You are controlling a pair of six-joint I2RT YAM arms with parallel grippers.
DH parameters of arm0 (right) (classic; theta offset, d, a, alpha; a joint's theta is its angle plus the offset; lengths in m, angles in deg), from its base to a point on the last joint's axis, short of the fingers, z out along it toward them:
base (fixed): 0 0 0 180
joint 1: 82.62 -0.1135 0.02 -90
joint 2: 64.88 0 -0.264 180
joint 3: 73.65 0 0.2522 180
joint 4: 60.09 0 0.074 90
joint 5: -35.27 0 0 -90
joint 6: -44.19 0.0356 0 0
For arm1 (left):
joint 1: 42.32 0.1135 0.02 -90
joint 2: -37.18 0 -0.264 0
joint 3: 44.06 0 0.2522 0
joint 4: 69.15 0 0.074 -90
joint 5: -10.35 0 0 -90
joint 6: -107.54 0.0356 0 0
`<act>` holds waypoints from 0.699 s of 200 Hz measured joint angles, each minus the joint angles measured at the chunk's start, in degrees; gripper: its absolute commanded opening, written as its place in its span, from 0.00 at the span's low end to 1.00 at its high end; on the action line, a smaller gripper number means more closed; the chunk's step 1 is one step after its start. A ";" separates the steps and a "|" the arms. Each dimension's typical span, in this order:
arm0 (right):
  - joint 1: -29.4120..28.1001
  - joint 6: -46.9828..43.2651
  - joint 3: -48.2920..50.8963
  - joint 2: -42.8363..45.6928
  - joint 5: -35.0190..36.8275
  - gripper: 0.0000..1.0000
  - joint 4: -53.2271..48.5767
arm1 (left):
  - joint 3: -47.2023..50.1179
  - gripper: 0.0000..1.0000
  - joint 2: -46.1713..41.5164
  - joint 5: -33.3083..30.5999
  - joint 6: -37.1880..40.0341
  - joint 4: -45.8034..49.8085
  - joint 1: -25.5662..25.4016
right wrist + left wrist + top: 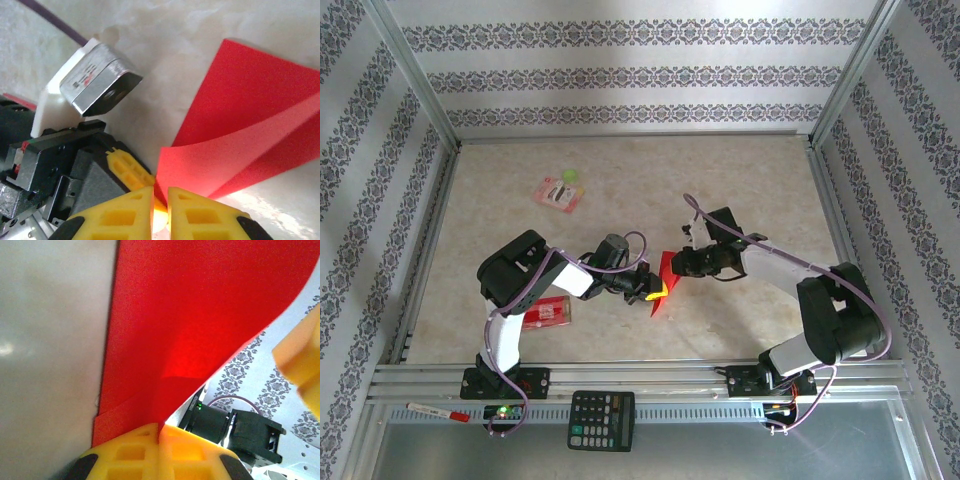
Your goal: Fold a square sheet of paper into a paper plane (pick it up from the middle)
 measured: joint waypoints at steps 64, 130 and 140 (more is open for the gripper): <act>-1.18 0.02 -0.20 -5.20 -0.85 0.14 1.27 | 0.94 0.00 0.44 0.00 -2.38 -3.02 0.00; -1.18 -0.02 -1.62 -8.39 -0.52 0.13 1.64 | 0.94 0.00 0.44 -0.02 -2.38 -3.02 0.00; -1.18 -0.04 -1.68 -8.72 -0.33 0.13 1.64 | 0.94 0.00 0.46 -0.04 -2.38 -3.02 0.00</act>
